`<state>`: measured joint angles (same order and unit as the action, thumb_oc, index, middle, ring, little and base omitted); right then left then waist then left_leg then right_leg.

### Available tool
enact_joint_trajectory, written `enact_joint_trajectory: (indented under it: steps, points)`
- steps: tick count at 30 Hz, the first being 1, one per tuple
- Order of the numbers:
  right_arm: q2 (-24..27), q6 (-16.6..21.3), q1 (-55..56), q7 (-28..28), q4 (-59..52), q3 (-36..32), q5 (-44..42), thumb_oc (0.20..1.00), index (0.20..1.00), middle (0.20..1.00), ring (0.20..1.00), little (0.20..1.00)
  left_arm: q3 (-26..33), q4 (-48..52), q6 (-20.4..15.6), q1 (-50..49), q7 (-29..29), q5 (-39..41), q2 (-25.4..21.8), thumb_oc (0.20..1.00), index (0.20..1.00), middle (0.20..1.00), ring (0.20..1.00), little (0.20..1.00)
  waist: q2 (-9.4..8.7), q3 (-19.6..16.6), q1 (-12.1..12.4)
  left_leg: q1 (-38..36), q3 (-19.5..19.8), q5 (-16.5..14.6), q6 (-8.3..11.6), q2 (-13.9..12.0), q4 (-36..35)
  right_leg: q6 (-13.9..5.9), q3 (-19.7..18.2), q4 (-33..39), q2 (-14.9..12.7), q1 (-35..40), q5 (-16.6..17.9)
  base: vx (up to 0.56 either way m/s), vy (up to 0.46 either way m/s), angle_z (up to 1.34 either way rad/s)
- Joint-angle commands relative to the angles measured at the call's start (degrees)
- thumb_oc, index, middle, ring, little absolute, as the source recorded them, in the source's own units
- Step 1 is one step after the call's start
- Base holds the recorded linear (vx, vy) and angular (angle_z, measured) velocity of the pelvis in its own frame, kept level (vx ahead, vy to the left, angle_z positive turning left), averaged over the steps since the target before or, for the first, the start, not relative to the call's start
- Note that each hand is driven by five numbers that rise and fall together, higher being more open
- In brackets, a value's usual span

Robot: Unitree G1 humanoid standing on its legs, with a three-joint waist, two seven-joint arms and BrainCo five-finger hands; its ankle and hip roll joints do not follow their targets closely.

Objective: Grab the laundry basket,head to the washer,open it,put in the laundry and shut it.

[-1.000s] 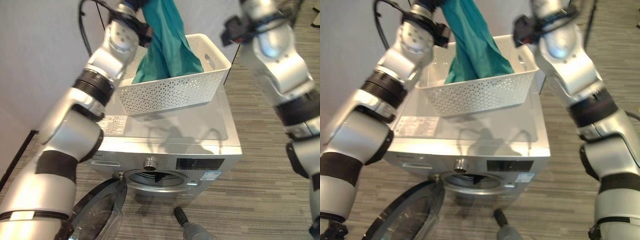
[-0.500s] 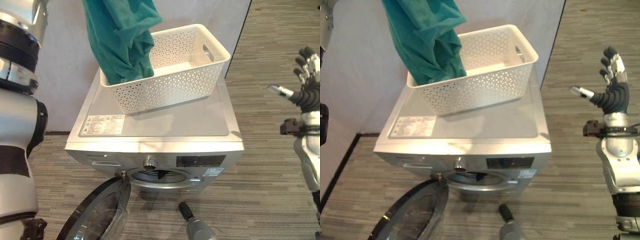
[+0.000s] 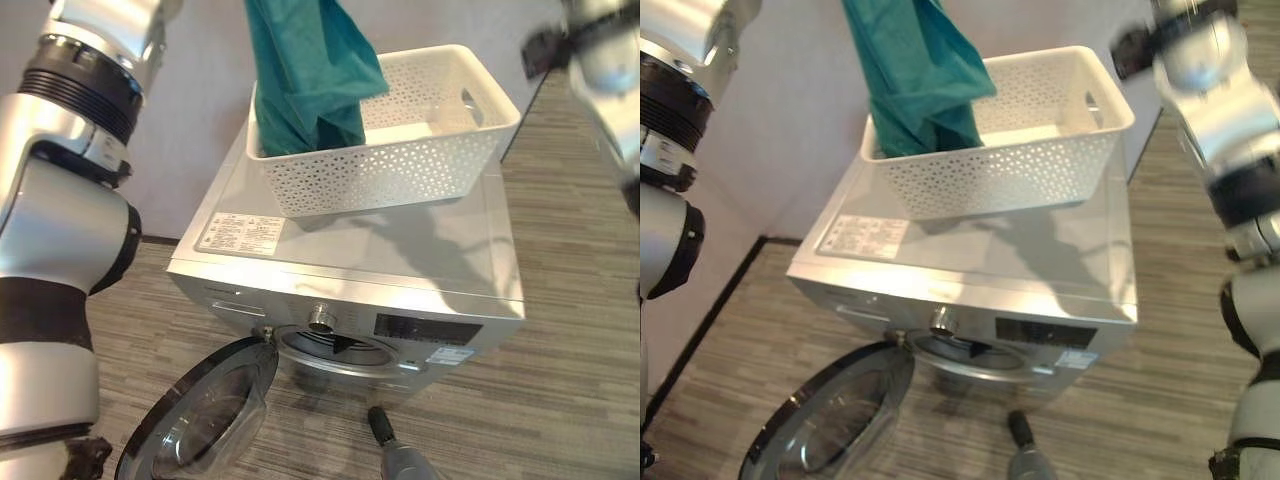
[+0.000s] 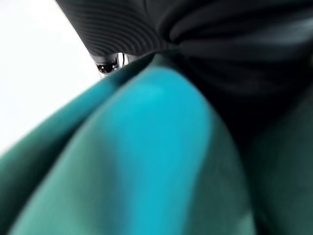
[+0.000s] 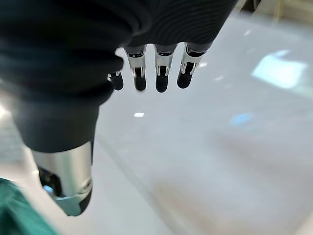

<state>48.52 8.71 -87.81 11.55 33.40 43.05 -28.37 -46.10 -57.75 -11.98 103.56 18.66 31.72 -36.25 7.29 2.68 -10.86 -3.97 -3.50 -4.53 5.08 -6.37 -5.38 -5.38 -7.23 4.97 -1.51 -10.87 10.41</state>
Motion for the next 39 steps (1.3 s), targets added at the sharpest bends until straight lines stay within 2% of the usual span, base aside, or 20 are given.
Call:
enact_joint_trajectory:
  steps: [1, 4, 5, 7, 8, 13, 18, 25, 39]
  points:
    - [-5.2, -1.5, 1.4, -3.3, 10.0, 1.4, -6.4, 1.0, 1.0, 1.0, 1.0, 1.0, -2.2, -5.4, -2.2, 9.6, 0.2, 2.1, 2.1, 0.2, 0.2, 0.2, 0.2, 0.2, -3.77, -3.6, 1.6, -6.6, 1.7, -3.4, -1.58, 1.2, 0.4, -5.91, 4.8, -0.1, -6.3, 5.0, -4.8, 0.0, 0.0, 0.0]
    - [-8.3, -2.8, -0.1, -4.9, 13.9, 3.5, -9.2, 1.0, 1.0, 1.0, 1.0, 1.0, -2.7, -5.9, -2.0, 10.5, -0.3, 2.7, 3.7, 0.2, 0.2, 0.2, 0.2, 0.2, -4.0, -3.7, 2.0, -6.3, 2.1, -3.1, -1.41, 1.2, 0.4, -5.75, 5.3, -0.1, -6.3, 5.2, -4.9, -0.01, -0.022, 0.11]
    - [-11.0, -4.7, -1.2, -6.5, 18.1, 5.0, -12.1, 1.0, 1.0, 1.0, 1.0, 1.0, -2.9, -6.6, -1.6, 11.0, -0.9, 3.3, 4.9, 0.2, 0.2, 0.2, 0.2, 0.2, -4.28, -3.8, 2.5, -5.9, 2.4, -2.7, -1.23, 1.1, 0.4, -5.65, 5.7, 0.0, -6.4, 5.3, -4.9, 0.0, -0.017, 0.21]
    - [-12.1, -5.7, -2.0, -7.5, 20.7, 6.0, -13.2, 1.0, 1.0, 1.0, 1.0, 1.0, -3.2, -7.0, -1.6, 11.3, -1.3, 3.6, 5.3, 0.2, 0.2, 0.2, 0.2, 0.2, -4.36, -3.8, 2.6, -5.8, 2.6, -2.6, -1.15, 1.1, 0.4, -5.62, 6.0, 0.0, -6.4, 5.4, -4.9, 0.0, -0.027, 0.14]
    - [-13.8, -8.0, -3.1, -8.9, 25.2, 7.2, -14.8, 1.0, 1.0, 1.0, 1.0, 1.0, -3.7, -7.6, -1.1, 11.8, -1.8, 3.8, 6.8, 0.2, 0.2, 0.2, 0.2, 0.2, -4.64, -4.0, 3.0, -5.6, 2.8, -2.4, -0.98, 1.0, 0.4, -5.52, 6.5, 0.0, -6.4, 5.6, -5.0, 0.0, -0.029, 0.06]
    - [-15.7, -10.8, -6.3, -10.6, 33.6, 8.6, -13.5, 1.0, 1.0, 1.0, 1.0, 1.0, -4.2, -9.5, -0.1, 13.6, -2.9, 3.8, 8.9, 0.2, 0.2, 0.2, 0.2, 0.2, -4.95, -4.2, 3.2, -4.9, 3.5, -1.9, -0.76, 0.9, 0.4, -5.42, 7.3, 0.0, -6.4, 5.6, -5.1, 0.01, -0.017, 0.13]
    - [-16.3, -11.3, -6.9, -11.6, 35.2, 8.5, -13.2, 1.0, 1.0, 1.0, 1.0, 1.0, -4.0, -10.3, 0.2, 14.8, -3.1, 3.6, 9.6, 0.2, 0.2, 0.2, 0.2, 0.2, -5.03, -4.3, 3.3, -4.7, 3.5, -1.8, -0.72, 0.9, 0.4, -5.45, 7.3, 0.0, -6.3, 5.5, -5.2, 0.0, -0.004, 0.03]
    - [-20.1, -13.3, -4.9, -15.2, 35.9, 8.3, -15.2, 1.0, 1.0, 1.0, 1.0, 1.0, -3.2, -10.1, 0.2, 16.0, -3.9, 4.3, 11.1, 0.2, 0.2, 0.2, 0.2, 0.2, -5.18, -4.6, 4.7, -4.9, 3.2, -1.6, -0.68, 0.7, 0.4, -5.41, 7.7, 0.0, -6.1, 5.7, -5.4, 0.0, 0.0, 0.0]
    - [-27.5, -12.7, -4.2, -17.0, 35.0, 8.2, -15.6, 1.0, 1.0, 1.0, 1.0, 1.0, -0.5, -9.1, -0.8, 17.1, -3.8, 6.7, 12.4, 0.2, 0.2, 0.2, 0.2, 0.2, -4.98, -5.0, 7.2, -4.2, 3.4, 0.1, -0.03, 0.0, 0.4, -5.15, 8.7, 0.0, -5.4, 5.5, -6.0, 0.01, -0.006, 0.0]
